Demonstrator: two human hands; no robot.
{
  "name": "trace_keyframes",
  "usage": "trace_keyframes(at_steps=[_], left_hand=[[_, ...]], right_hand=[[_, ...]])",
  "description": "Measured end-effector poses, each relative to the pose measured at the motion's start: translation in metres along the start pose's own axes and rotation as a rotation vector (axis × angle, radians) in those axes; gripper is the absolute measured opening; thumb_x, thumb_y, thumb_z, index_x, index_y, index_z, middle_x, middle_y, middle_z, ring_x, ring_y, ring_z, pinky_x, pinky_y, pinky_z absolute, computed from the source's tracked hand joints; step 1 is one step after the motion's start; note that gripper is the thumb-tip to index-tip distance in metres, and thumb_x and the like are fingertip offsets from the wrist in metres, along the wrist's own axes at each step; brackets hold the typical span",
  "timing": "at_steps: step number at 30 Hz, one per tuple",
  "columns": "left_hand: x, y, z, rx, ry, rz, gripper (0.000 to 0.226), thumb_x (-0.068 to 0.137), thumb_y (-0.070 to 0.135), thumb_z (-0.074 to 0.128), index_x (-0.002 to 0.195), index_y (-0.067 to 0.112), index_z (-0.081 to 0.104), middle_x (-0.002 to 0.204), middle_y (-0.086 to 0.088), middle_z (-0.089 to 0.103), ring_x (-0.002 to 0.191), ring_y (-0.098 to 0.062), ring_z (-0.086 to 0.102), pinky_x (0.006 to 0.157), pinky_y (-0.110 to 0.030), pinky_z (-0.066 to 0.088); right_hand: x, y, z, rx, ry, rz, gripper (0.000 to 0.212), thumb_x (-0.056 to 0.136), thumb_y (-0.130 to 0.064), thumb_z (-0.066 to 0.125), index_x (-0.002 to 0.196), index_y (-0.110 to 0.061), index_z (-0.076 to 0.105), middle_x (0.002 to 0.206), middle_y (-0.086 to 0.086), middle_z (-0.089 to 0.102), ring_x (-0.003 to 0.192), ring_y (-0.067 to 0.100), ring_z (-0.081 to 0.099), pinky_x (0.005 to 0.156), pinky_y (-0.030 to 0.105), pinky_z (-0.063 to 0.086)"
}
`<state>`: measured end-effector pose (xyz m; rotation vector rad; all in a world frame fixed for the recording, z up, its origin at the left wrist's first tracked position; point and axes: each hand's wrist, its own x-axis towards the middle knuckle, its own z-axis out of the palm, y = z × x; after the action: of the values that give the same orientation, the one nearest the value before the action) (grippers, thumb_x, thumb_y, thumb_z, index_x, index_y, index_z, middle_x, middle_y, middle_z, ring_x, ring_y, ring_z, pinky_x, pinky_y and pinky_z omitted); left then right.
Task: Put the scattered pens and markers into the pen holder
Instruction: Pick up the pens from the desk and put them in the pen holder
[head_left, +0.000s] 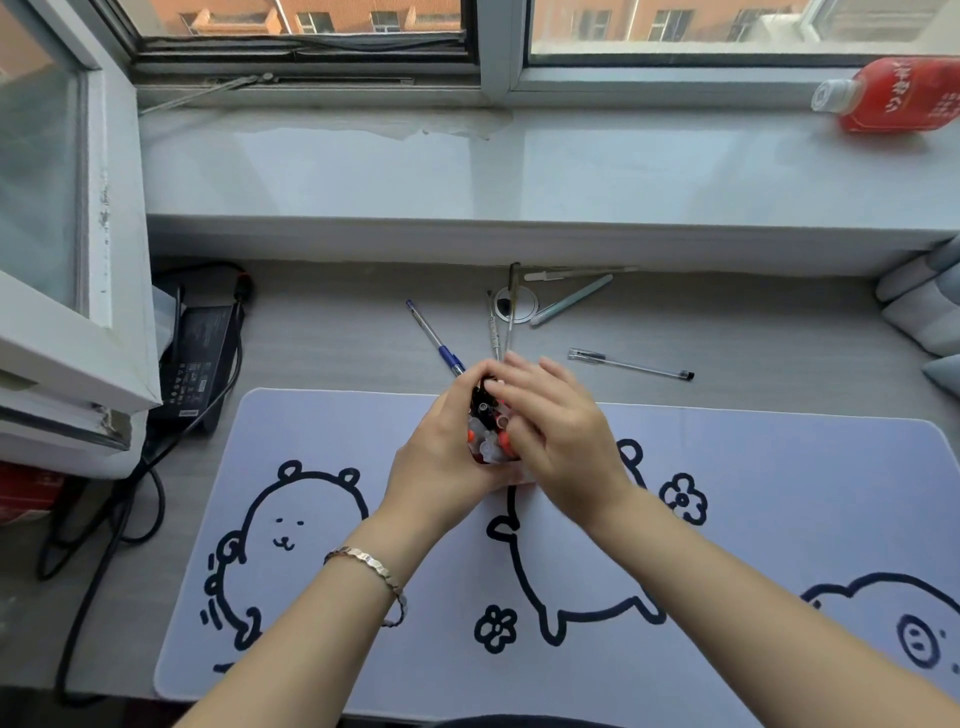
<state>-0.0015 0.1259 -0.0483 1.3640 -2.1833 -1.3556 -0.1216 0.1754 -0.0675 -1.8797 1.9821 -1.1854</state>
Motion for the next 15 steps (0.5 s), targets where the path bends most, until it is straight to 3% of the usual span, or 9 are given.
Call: trace_keyframes(at_steps=[4,7,10,13,15], left_hand=[[-0.003,0.000,0.001,0.016,0.016,0.013,0.077,0.064,0.037,0.069,0.125,0.053,0.025,0.130,0.015,0.051,0.114,-0.008,0.053,0.092,-0.039,0.049],[-0.002,0.001,0.003,0.038,0.000,-0.005,0.086,0.063,0.033,0.076,0.129,0.050,0.024,0.132,0.016,0.047,0.117,-0.007,0.049,0.093,-0.036,0.047],[-0.001,0.003,0.003,0.079,-0.014,-0.016,0.091,0.062,0.036,0.079,0.131,0.047,0.021,0.135,0.016,0.043,0.119,-0.007,0.046,0.089,-0.032,0.045],[-0.002,0.003,0.003,0.119,-0.015,0.013,0.085,0.066,0.035,0.076,0.132,0.044,0.024,0.132,0.017,0.043,0.118,-0.006,0.045,0.082,-0.024,0.038],[-0.003,0.004,0.001,0.114,-0.010,0.019,0.082,0.067,0.033,0.075,0.132,0.042,0.026,0.129,0.018,0.044,0.116,-0.005,0.044,0.082,-0.022,0.035]], right_hand=[[-0.031,0.003,0.001,-0.206,0.001,-0.036,0.041,0.091,-0.023,0.038,0.125,-0.007,0.053,0.137,0.005,0.047,0.135,0.024,0.030,0.113,0.041,0.017],[-0.012,0.012,-0.001,-0.375,-0.042,0.015,0.050,0.097,-0.037,0.023,0.128,-0.009,0.049,0.139,0.007,0.048,0.137,0.024,0.026,0.111,0.045,0.016],[0.007,0.016,-0.006,-0.211,-0.166,0.036,0.064,0.094,-0.048,0.012,0.124,-0.011,0.055,0.141,0.003,0.047,0.138,0.022,0.027,0.111,0.042,0.013],[0.019,0.034,-0.028,0.160,-0.161,0.089,0.049,0.094,-0.043,0.033,0.119,-0.010,0.060,0.133,0.002,0.050,0.130,0.008,0.034,0.110,0.018,0.018],[0.029,0.069,-0.035,0.065,-0.034,0.241,0.030,0.090,-0.021,0.052,0.115,-0.009,0.061,0.123,0.008,0.058,0.120,0.015,0.045,0.102,0.013,0.026]])
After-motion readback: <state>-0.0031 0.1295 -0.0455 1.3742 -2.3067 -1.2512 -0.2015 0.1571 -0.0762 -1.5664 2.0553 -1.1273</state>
